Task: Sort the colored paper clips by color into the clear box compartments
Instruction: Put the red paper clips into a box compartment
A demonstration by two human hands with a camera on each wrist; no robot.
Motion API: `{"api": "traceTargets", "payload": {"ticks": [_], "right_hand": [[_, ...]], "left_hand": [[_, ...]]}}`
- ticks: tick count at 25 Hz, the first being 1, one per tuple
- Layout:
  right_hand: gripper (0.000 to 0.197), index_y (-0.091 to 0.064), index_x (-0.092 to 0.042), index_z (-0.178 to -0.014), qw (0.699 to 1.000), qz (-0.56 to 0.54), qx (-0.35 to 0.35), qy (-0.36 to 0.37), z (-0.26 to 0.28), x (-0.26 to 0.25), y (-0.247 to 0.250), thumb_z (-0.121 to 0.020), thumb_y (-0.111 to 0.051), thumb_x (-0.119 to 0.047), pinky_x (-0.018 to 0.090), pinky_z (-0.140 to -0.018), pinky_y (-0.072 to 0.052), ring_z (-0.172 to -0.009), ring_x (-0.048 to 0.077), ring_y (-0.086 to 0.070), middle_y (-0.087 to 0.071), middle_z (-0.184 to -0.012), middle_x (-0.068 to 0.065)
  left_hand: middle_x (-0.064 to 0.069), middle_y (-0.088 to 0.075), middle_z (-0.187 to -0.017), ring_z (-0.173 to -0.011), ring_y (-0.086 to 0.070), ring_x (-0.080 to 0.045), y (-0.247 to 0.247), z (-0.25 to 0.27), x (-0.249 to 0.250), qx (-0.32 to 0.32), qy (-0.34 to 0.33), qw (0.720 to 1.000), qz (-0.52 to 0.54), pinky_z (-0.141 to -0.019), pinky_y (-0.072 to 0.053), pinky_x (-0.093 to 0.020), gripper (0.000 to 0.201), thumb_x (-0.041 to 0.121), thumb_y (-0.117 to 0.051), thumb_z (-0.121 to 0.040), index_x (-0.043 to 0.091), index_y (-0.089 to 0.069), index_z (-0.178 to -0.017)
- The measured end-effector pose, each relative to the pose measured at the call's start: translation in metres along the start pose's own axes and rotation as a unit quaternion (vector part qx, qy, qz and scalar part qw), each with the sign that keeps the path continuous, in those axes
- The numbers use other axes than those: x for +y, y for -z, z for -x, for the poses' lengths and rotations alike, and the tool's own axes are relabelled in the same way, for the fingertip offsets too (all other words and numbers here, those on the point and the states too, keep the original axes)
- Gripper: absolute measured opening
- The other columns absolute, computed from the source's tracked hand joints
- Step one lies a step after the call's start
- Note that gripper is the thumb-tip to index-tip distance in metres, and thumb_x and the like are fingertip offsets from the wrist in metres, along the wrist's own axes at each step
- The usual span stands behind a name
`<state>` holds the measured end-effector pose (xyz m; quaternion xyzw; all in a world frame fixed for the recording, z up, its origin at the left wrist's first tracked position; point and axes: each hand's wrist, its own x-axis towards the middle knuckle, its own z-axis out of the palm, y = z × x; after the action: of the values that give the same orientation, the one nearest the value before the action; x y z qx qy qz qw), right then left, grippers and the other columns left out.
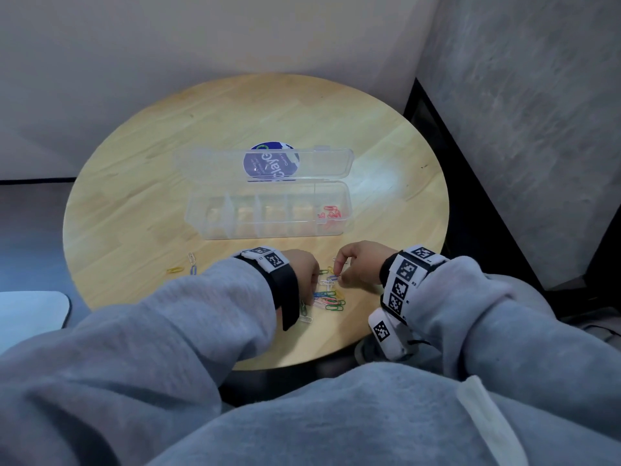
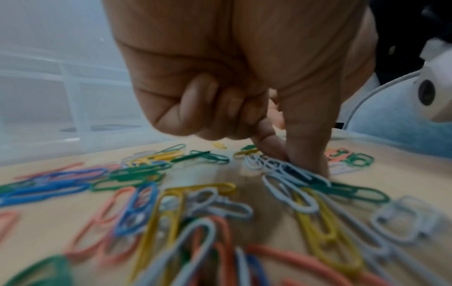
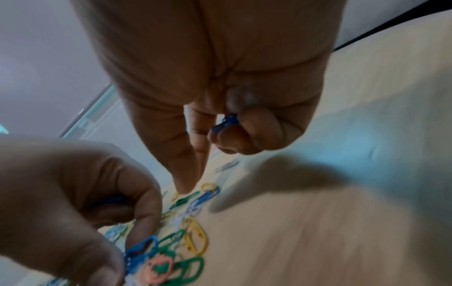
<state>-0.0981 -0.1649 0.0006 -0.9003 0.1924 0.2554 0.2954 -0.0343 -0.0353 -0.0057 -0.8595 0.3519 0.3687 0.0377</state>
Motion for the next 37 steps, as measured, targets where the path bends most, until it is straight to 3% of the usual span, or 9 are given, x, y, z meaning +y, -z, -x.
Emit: {"api": "traceTargets", "payload": {"ticks": [4, 8, 12, 16, 18, 22, 27, 31, 37], "right_hand": [[0.017, -0.061, -0.03, -0.078, 0.998, 0.061, 0.0, 0.031, -0.002, -0.007, -0.007, -0.078, -0.065, -0.014, 0.021, -0.053, -0.04, -0.064, 0.01, -0.052, -0.052, -0.072, -0.011], [0.016, -0.062, -0.027, -0.085, 0.994, 0.1, 0.01, 0.053, -0.008, -0.009, -0.01, -0.08, -0.063, -0.011, 0.025, -0.076, -0.047, -0.101, 0.02, -0.061, -0.062, -0.106, -0.002], [0.012, -0.062, -0.018, -0.077, 0.988, 0.142, 0.022, 0.054, -0.012, -0.011, -0.009, -0.083, -0.055, -0.011, 0.025, -0.069, -0.043, -0.087, 0.02, -0.057, -0.065, -0.093, 0.002], [0.018, -0.052, -0.018, -0.062, 0.994, 0.105, 0.005, 0.003, -0.012, -0.009, -0.007, -0.079, -0.051, -0.012, 0.02, -0.053, -0.038, -0.066, 0.019, -0.048, -0.051, -0.064, -0.001], [0.012, -0.058, -0.015, -0.069, 0.998, -0.034, -0.038, -0.021, -0.012, -0.007, 0.002, -0.079, -0.056, -0.01, 0.021, -0.052, -0.037, -0.055, 0.017, -0.046, -0.057, -0.065, 0.003], [0.025, -0.049, -0.008, -0.065, 0.947, -0.303, -0.097, -0.04, -0.009, -0.004, 0.018, -0.086, -0.053, 0.004, 0.017, -0.041, -0.035, -0.033, 0.006, -0.043, -0.056, -0.049, 0.004], [0.023, -0.055, -0.007, -0.079, 0.909, -0.402, -0.105, -0.023, -0.008, -0.005, 0.021, -0.088, -0.046, 0.012, 0.014, -0.038, -0.042, -0.039, 0.007, -0.048, -0.05, -0.065, 0.008], [0.028, -0.054, -0.001, -0.079, 0.878, -0.463, -0.112, -0.033, -0.003, -0.014, 0.022, -0.092, -0.031, 0.009, 0.014, -0.041, -0.044, -0.055, 0.015, -0.042, -0.042, -0.068, 0.009], [0.018, -0.051, 0.0, -0.085, 0.777, -0.627, -0.047, -0.032, -0.01, -0.033, 0.036, -0.09, -0.033, 0.003, 0.022, -0.051, -0.055, -0.069, 0.022, -0.052, -0.049, -0.081, 0.015]], "left_hand": [[0.008, -0.053, -0.066, -0.078, -0.052, -0.016, -0.002, -0.006, -0.01, -0.003, 0.003, 1.0, 0.009, -0.068, -0.039, -0.024, 0.025, 0.022, -0.074, -0.077, 0.024, -0.052, -0.064], [0.009, -0.052, -0.064, -0.075, -0.052, -0.016, -0.002, -0.002, -0.016, 0.018, 0.006, 0.999, 0.048, -0.068, -0.041, -0.024, 0.014, 0.021, -0.072, -0.078, 0.021, -0.059, -0.075], [0.006, -0.054, -0.062, -0.063, -0.05, -0.013, 0.005, 0.005, -0.025, 0.044, 0.021, 0.987, 0.155, -0.062, -0.043, -0.023, 0.015, 0.017, -0.065, -0.078, 0.021, -0.056, -0.066], [-0.005, -0.049, -0.058, -0.037, -0.041, -0.009, 0.016, 0.007, -0.032, 0.027, 0.045, 0.917, 0.397, -0.044, -0.033, -0.016, 0.028, 0.003, -0.057, -0.081, 0.014, -0.049, -0.057], [-0.009, -0.047, -0.061, -0.028, -0.04, -0.007, 0.021, 0.01, -0.032, 0.036, 0.055, 0.872, 0.486, -0.036, -0.031, -0.01, 0.03, -0.004, -0.045, -0.084, 0.011, -0.043, -0.059], [-0.009, -0.041, -0.062, -0.029, -0.037, -0.008, 0.031, 0.018, -0.031, 0.034, 0.038, 0.804, 0.593, -0.034, -0.025, -0.007, 0.035, -0.014, -0.023, -0.082, 0.013, -0.032, -0.06], [-0.009, -0.043, -0.058, -0.033, -0.037, -0.009, 0.037, 0.028, -0.029, 0.035, 0.021, 0.763, 0.645, -0.034, -0.026, -0.008, 0.036, -0.016, -0.015, -0.077, 0.009, -0.036, -0.062], [-0.01, -0.047, -0.068, -0.037, -0.051, -0.01, 0.038, 0.031, -0.026, 0.042, 0.049, 0.725, 0.686, -0.035, -0.04, -0.012, 0.031, -0.004, -0.029, -0.09, 0.01, -0.049, -0.072], [-0.015, -0.055, -0.085, -0.071, -0.056, -0.022, 0.061, 0.029, -0.03, 0.13, 0.043, 0.621, 0.772, -0.067, -0.048, -0.025, 0.022, 0.01, -0.037, -0.095, 0.006, -0.054, -0.082]]}}
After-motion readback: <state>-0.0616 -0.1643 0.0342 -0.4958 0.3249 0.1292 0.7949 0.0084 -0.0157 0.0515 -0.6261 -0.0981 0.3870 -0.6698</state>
